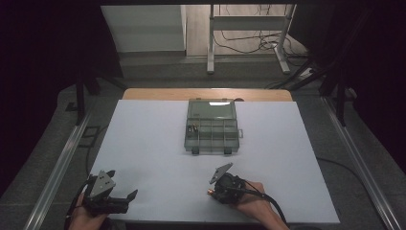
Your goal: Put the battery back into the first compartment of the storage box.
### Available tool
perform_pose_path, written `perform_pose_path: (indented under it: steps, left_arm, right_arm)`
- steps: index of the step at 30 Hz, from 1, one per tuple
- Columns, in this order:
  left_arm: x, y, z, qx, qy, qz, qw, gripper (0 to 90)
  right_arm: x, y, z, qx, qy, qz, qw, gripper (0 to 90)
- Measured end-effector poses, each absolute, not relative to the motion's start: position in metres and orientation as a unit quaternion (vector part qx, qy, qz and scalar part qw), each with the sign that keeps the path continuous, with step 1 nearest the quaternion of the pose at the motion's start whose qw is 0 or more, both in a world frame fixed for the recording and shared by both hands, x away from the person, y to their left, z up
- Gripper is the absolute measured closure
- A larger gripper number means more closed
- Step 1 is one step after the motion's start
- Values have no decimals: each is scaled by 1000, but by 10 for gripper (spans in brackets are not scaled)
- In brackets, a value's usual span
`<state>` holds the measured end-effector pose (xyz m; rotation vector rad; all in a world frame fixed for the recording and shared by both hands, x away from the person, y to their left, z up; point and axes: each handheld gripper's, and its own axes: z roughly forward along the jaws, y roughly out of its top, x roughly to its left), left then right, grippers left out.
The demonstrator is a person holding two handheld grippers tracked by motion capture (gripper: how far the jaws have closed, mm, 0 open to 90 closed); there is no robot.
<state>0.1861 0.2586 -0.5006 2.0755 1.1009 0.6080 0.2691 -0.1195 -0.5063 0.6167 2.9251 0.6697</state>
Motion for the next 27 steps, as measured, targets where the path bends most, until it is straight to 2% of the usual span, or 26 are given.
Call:
perform_pose_path:
  steps: [8,27]
  left_arm:
    - [186,258,-501,802,424,234,349,13]
    - [187,260,-501,801,426,232,351,13]
  right_arm:
    - [275,-128,-496,223,940,256,31,763]
    - [284,-134,-484,244,925,287,50,763]
